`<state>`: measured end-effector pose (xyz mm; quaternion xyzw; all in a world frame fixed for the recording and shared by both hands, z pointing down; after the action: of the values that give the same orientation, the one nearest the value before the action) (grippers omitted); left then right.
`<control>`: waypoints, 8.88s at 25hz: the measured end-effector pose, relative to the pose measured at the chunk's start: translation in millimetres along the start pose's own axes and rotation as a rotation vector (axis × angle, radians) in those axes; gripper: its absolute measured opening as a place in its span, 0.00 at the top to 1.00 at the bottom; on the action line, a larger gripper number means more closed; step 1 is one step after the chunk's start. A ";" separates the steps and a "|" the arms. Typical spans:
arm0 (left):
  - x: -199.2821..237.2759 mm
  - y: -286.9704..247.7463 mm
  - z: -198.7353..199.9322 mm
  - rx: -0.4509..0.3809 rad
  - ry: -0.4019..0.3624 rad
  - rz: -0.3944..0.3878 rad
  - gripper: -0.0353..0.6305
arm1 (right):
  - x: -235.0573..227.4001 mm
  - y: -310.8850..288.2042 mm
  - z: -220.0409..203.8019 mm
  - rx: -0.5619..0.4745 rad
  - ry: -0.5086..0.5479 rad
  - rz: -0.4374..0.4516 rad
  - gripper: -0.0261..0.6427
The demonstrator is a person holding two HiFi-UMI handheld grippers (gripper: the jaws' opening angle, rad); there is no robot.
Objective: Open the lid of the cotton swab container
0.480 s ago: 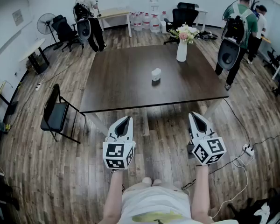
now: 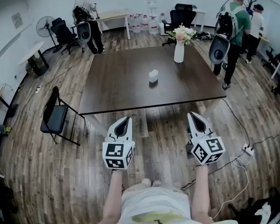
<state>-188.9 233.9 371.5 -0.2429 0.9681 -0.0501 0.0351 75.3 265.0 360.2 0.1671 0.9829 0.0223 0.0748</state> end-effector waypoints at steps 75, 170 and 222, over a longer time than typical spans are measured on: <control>107.2 -405.5 -28.1 0.163 0.059 0.024 0.91 | -215.2 -392.0 -50.3 0.138 -0.110 0.100 0.93; 45.2 -465.8 -37.5 0.368 0.065 -0.589 0.59 | -181.4 -449.1 -58.4 0.234 -0.273 0.803 0.92; 35.8 -458.9 -14.1 0.336 -0.181 -0.677 0.59 | -142.4 -465.9 -49.5 0.523 -0.503 1.110 0.61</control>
<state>-7.4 -184.4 436.2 -0.5430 0.8045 -0.1950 0.1412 49.0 -222.5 396.9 0.6613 0.6765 -0.2217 0.2365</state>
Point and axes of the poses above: the fingertips, and each gripper's own axes: y backward along the fingers, x to its left, z out of its top, the point moved 4 cm from there along y, backward along the fingers, and after that the axes turned 1 degree about -x, right-handed, at the moved point
